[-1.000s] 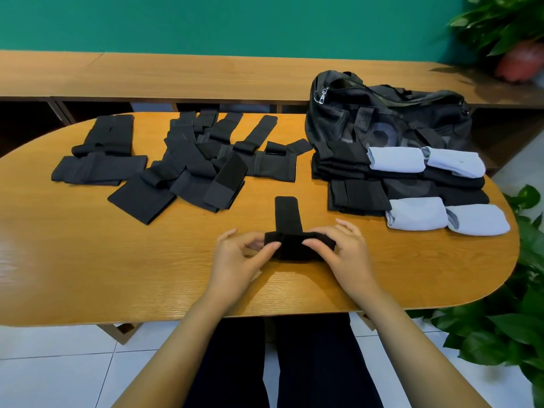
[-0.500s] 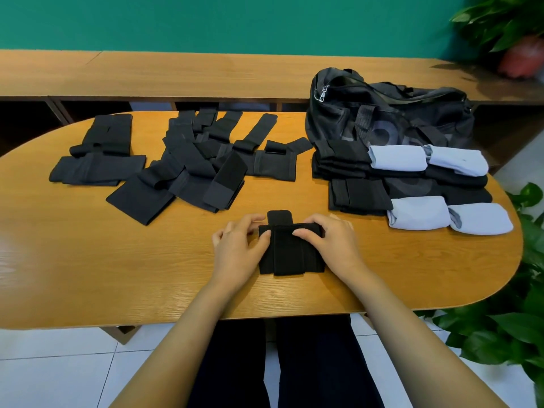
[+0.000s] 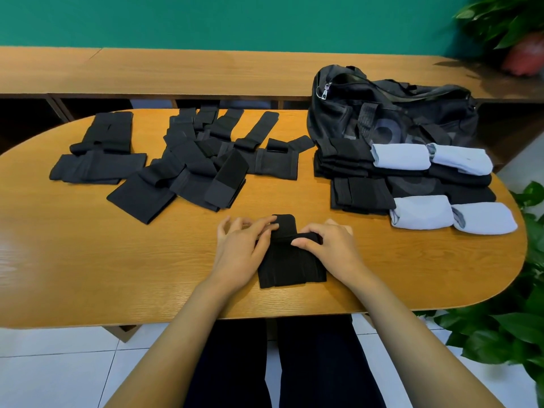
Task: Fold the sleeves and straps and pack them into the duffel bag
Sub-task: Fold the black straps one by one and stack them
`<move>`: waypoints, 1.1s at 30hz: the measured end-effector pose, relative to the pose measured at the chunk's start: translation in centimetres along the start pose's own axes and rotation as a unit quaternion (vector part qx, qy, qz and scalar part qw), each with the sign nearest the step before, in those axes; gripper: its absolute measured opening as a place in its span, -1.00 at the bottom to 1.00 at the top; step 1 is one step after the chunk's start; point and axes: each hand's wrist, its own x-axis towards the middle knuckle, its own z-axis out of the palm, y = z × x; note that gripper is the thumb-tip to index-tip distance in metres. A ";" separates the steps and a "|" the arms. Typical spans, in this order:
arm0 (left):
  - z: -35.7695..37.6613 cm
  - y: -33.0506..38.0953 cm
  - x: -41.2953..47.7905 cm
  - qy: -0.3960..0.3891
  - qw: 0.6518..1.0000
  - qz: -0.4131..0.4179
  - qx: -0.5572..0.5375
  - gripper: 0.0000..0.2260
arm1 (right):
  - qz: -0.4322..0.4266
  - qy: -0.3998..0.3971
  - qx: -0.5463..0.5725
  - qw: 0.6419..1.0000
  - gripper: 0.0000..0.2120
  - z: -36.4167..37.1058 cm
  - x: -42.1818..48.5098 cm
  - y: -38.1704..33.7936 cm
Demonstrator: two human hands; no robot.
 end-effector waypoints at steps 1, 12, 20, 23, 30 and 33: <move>0.0 0.0 0.1 0.000 1.000 -0.001 0.008 -0.67 | 0.004 -0.006 -0.004 1.000 -0.86 0.0 0.0 0.0; -1.1 -0.9 -1.5 -0.065 0.990 0.123 0.011 -0.39 | -0.168 0.008 -0.156 0.973 -0.39 0.2 -2.0 0.8; -1.3 -2.1 -2.7 -0.114 0.977 0.162 0.074 -0.32 | -0.208 -0.051 -0.211 0.954 -0.36 0.7 -3.1 2.1; -1.3 -1.9 -2.8 -0.096 0.977 0.172 0.084 -0.37 | -0.219 -0.041 -0.218 0.950 -0.33 0.8 -3.1 2.0; -1.5 -1.3 -3.1 -0.039 0.976 0.194 0.092 -0.48 | -0.286 0.070 -0.194 0.936 -0.51 1.0 -3.2 2.2; -1.5 -0.9 -3.0 -0.001 0.970 0.216 0.108 -0.54 | -0.306 0.109 -0.172 0.930 -0.60 1.0 -3.1 2.1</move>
